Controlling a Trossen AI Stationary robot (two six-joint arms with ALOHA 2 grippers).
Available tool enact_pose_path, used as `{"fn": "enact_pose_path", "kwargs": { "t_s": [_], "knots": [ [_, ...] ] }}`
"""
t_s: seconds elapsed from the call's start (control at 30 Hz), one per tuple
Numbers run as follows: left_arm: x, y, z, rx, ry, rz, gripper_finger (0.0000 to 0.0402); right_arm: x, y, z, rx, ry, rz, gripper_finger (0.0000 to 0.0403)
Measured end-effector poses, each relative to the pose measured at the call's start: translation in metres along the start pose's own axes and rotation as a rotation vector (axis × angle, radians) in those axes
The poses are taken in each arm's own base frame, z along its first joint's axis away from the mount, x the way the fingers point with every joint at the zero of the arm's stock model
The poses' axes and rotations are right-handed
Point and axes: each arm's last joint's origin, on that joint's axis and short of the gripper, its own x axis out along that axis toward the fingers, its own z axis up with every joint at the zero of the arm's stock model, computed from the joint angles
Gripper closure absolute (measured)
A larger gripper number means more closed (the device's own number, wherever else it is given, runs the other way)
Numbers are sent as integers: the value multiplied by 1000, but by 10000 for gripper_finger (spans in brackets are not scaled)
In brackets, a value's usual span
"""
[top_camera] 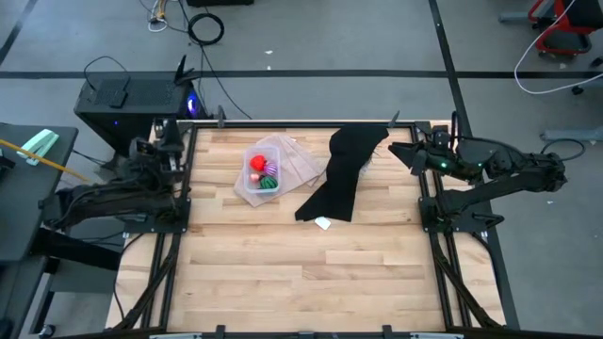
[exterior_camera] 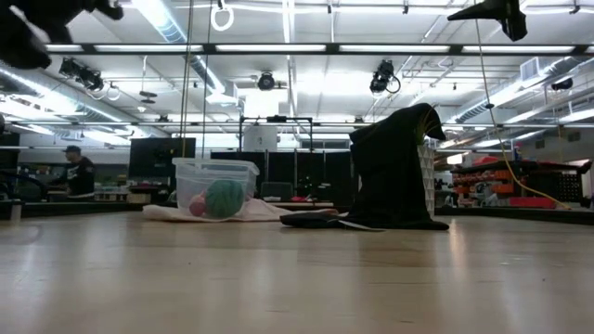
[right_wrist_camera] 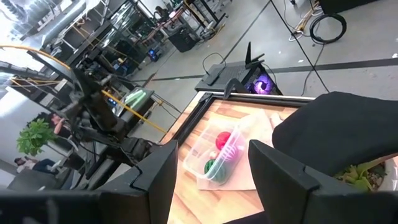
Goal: Pick and placing Produce into tupperware
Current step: Return to Home Position
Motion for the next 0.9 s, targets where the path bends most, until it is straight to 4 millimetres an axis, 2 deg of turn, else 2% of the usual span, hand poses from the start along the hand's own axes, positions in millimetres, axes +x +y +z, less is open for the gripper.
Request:
{"fn": "enact_pose_path", "kwargs": {
  "t_s": [0.17,0.3,0.57,0.7,0.9],
  "knots": [
    [-29,6,3,4,13,42,401,0,0,0,9,0,0,199],
    [-42,9,4,1,17,47,401,0,0,0,24,0,0,199],
    [-58,14,-4,31,70,109,401,0,0,0,48,0,0,199],
    [-58,14,-4,77,71,116,401,0,0,0,66,1,-1,199],
    [-59,11,-6,111,109,15,401,0,-1,-1,75,5,-5,199]
  ]
}}
